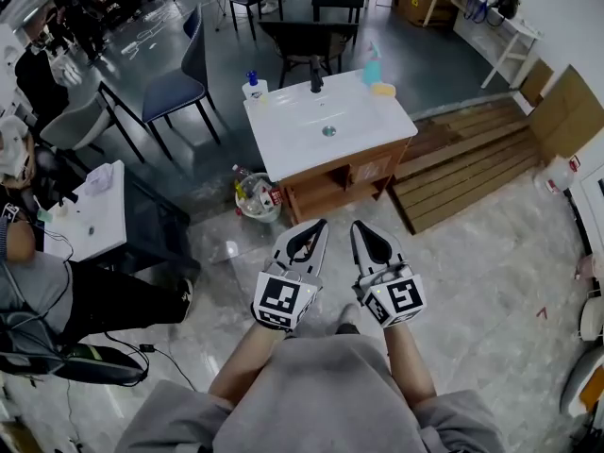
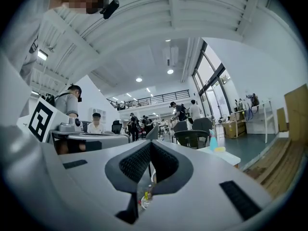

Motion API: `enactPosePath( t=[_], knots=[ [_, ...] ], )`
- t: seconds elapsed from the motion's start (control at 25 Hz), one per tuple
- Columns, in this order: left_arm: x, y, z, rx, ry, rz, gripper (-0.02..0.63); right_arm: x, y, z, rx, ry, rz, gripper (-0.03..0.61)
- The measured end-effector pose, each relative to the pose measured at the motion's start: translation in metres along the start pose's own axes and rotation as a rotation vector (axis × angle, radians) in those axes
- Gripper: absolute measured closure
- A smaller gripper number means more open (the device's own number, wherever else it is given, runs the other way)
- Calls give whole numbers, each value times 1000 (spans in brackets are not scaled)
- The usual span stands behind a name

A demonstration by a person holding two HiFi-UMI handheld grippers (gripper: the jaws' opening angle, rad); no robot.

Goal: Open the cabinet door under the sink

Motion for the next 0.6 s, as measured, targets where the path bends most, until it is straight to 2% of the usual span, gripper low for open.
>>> enactPosePath(
  t=[0.6],
  knots=[
    [-8,0,-10,8,-12,-9,606,12,1,-11,1,-30,-10,569]
  ],
)
Point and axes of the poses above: the fingertips, and each gripper's own axes: x backward along the fingers, z to its left, y out of its top, the point moved 1 cm from there along x, backward along the fingers, and after that the axes turned 9 degrees about -x, right-handed, at the moved point
